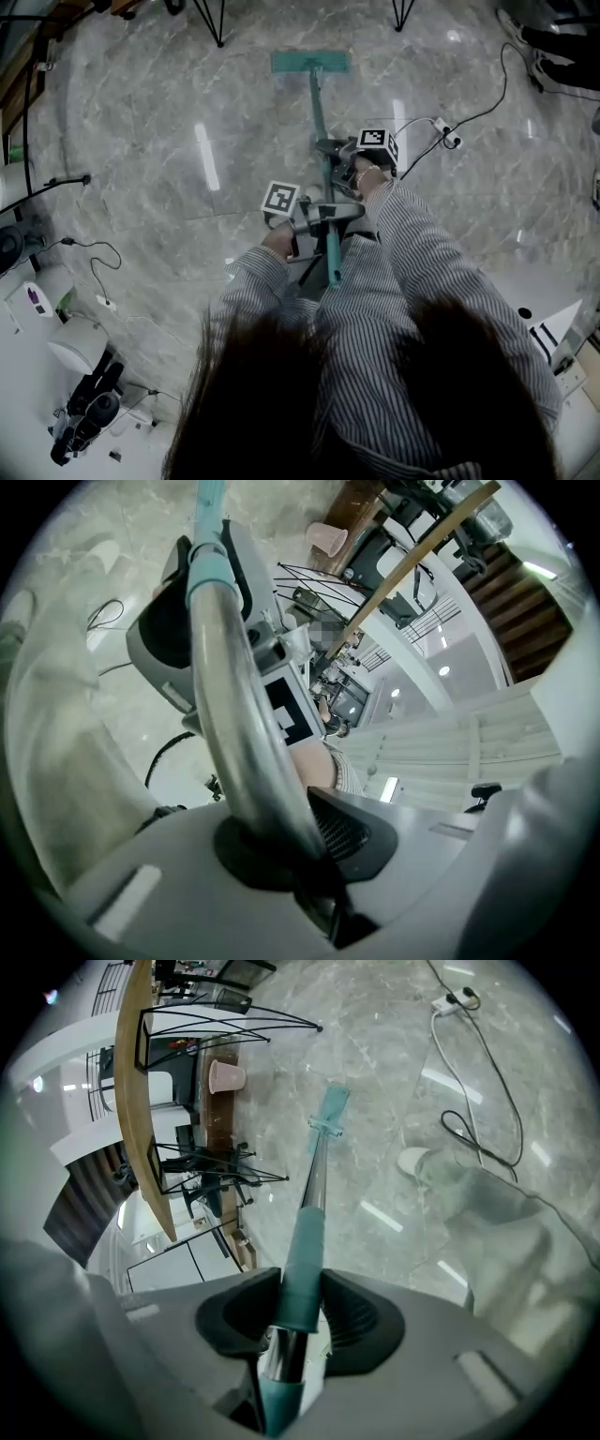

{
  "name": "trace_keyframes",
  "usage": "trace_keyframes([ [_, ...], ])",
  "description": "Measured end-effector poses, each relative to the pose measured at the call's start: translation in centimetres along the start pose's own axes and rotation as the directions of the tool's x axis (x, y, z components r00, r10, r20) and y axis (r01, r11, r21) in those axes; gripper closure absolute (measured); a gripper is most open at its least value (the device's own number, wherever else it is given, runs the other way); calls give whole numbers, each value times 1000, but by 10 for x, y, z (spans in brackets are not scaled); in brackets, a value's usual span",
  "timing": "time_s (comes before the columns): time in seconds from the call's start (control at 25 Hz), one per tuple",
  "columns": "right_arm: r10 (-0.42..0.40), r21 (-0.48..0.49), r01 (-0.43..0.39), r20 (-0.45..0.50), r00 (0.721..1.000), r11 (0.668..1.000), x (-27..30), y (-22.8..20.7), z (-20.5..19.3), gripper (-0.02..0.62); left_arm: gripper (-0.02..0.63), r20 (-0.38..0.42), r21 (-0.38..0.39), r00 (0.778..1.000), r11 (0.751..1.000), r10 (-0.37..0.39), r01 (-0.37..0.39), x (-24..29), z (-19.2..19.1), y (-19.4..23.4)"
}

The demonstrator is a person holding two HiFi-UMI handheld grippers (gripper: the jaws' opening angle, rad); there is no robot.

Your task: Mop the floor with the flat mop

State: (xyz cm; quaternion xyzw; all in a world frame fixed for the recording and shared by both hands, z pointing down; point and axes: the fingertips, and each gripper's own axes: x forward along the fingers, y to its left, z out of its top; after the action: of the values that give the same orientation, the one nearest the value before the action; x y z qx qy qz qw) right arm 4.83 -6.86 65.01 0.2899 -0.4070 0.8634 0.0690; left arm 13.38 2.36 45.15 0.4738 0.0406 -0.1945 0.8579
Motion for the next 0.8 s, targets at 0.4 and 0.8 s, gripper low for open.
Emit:
trace_keyframes([
  [0.4, -47, -29, 47, 10, 999, 998, 36, 85, 109, 462, 561, 27, 34, 1000, 999, -1, 0, 26, 127, -52],
  [0.8, -74, -73, 77, 38, 997, 994, 69, 157, 204, 462, 566, 64, 49, 998, 999, -21, 18, 47, 241, -97],
])
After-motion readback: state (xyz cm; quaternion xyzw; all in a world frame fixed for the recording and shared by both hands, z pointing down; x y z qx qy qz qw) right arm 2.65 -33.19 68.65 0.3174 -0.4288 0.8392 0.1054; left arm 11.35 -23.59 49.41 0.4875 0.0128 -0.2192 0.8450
